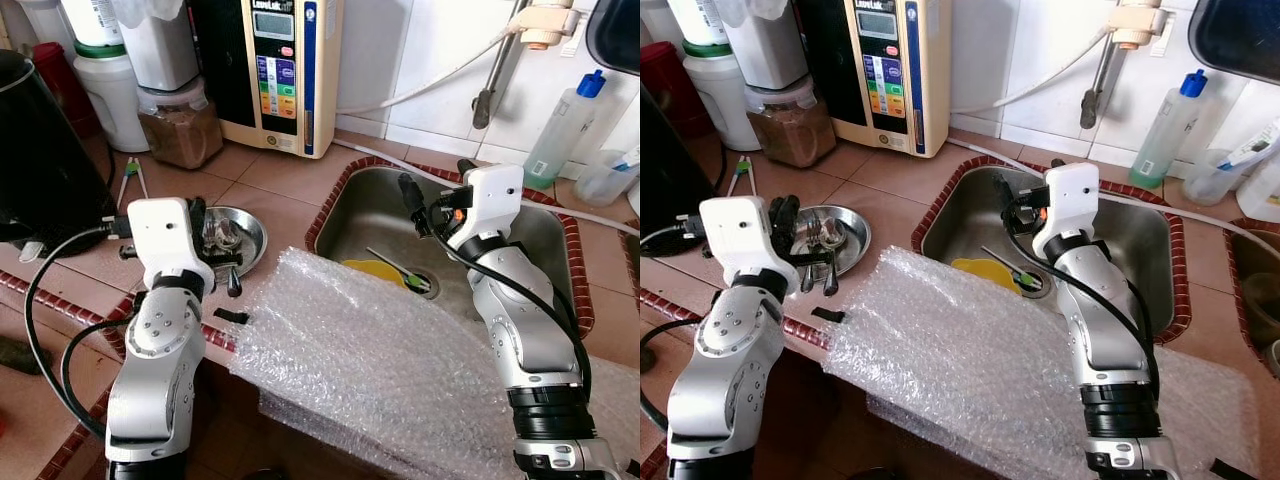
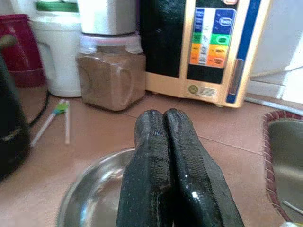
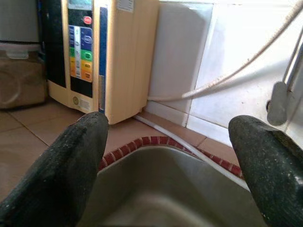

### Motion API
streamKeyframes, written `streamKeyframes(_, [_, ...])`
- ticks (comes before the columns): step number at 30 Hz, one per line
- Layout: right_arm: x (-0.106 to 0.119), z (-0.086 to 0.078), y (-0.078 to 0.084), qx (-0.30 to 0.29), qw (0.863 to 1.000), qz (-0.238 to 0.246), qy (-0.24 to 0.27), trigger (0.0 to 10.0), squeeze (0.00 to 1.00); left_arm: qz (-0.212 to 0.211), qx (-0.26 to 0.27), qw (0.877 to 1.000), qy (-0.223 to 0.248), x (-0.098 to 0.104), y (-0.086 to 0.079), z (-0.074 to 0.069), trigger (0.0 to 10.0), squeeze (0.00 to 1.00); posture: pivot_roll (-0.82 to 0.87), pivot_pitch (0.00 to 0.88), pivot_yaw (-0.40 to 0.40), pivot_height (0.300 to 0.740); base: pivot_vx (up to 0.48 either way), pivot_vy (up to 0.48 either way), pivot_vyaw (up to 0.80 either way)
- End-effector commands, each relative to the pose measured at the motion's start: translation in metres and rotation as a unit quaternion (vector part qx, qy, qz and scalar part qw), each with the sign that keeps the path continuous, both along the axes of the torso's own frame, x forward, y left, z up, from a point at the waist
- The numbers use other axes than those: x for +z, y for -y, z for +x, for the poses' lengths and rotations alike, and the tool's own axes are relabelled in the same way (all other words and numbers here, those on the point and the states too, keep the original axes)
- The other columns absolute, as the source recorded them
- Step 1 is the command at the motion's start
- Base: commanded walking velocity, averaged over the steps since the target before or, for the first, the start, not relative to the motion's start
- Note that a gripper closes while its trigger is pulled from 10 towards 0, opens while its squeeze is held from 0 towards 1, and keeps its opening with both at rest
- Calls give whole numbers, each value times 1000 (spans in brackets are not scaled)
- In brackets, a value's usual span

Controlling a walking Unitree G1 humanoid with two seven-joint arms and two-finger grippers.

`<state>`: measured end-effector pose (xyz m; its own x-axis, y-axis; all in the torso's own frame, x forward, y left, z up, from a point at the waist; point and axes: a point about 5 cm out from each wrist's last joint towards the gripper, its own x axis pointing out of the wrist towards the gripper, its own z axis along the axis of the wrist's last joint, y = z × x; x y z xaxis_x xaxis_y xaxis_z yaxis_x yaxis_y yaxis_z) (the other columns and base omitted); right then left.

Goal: Kitchen organization

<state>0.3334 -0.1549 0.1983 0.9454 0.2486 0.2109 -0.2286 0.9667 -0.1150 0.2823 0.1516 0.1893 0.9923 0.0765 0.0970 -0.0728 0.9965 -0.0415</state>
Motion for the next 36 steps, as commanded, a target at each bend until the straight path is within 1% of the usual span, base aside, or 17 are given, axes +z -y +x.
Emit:
streamKeyframes(1, [5,0,3,-4,1000,-2,10,10000,0,-5,-11,1000,-6,0,2,2,10000,0,-36,84,11,740,247,0,0])
streamKeyframes(5, [6,0,3,-8,1000,-3,12,10000,0,-8,-16,1000,-9,0,5,5,10000,0,-36,78,16,740,68,0,0])
streamKeyframes(23, [5,0,1,-5,1000,-2,12,10000,0,-10,-16,1000,-22,-3,6,7,10000,0,-32,74,17,740,0,0,0])
streamKeyframes(26, [5,0,1,-6,1000,-2,11,10000,0,-11,-16,999,-30,-5,7,9,10000,0,-34,78,18,740,0,0,0])
streamKeyframes(33, [4,0,1,-7,1000,-2,10,10000,0,-12,-15,999,-33,-5,8,10,10000,0,-34,80,17,740,0,0,0])
streamKeyframes(36, [3,-1,0,2,1000,2,5,10000,0,-11,-6,999,-47,-9,8,12,10000,0,-34,79,16,740,0,0,0])
